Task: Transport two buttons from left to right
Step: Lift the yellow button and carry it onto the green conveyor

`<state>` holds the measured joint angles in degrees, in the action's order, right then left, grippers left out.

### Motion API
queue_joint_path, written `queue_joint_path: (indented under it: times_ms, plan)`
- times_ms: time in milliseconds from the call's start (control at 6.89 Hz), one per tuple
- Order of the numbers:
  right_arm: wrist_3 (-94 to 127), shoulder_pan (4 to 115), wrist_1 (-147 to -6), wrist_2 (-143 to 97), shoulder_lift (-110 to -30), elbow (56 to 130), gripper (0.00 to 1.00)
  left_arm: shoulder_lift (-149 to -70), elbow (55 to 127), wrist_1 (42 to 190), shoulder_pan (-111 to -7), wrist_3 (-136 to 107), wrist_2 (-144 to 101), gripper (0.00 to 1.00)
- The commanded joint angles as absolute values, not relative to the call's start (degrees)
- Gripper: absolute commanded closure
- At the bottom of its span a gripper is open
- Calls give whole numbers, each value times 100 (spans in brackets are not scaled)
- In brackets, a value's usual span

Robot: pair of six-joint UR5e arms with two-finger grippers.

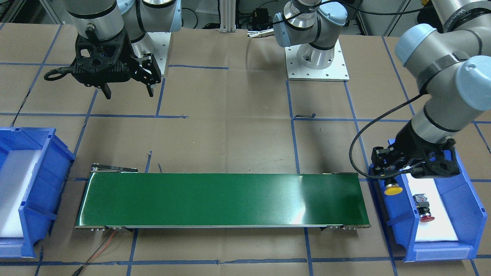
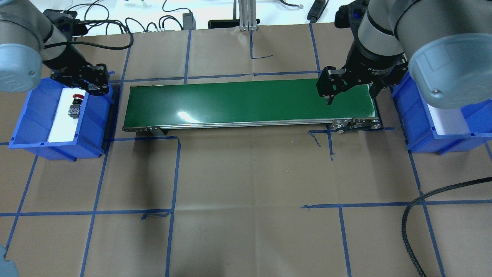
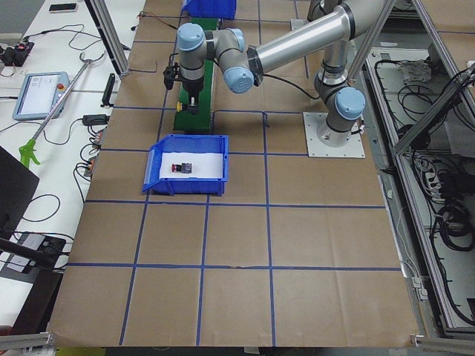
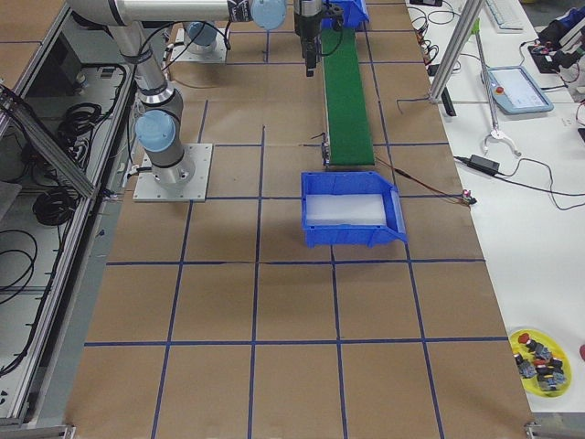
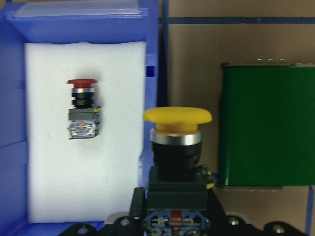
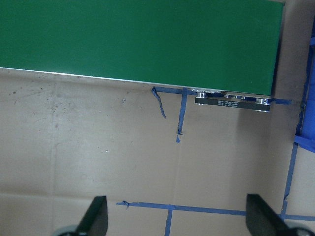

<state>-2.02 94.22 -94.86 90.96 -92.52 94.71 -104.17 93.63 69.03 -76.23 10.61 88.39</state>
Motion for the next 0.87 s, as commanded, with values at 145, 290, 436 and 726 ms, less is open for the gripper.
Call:
queue_joint_path:
  times_ms: [145,290,436,726]
  plan:
    - [-220,9422,-9483,9105,-9237,9475,0,-11107,9509,6149,-8462,176,8859,91]
    - [-228,9422,-9483,9105,-9246,9483,0,-11327,9536,5909,-8577,167,8859,91]
    - [-229,9422,-9483,9105,-9237,9475,0,-11399,9554,5915,-8596,132,8859,91]
    - [-229,9422,-9483,9105,-9229,9475,0,-11251,9912,5872,-8701,-227,8851,91]
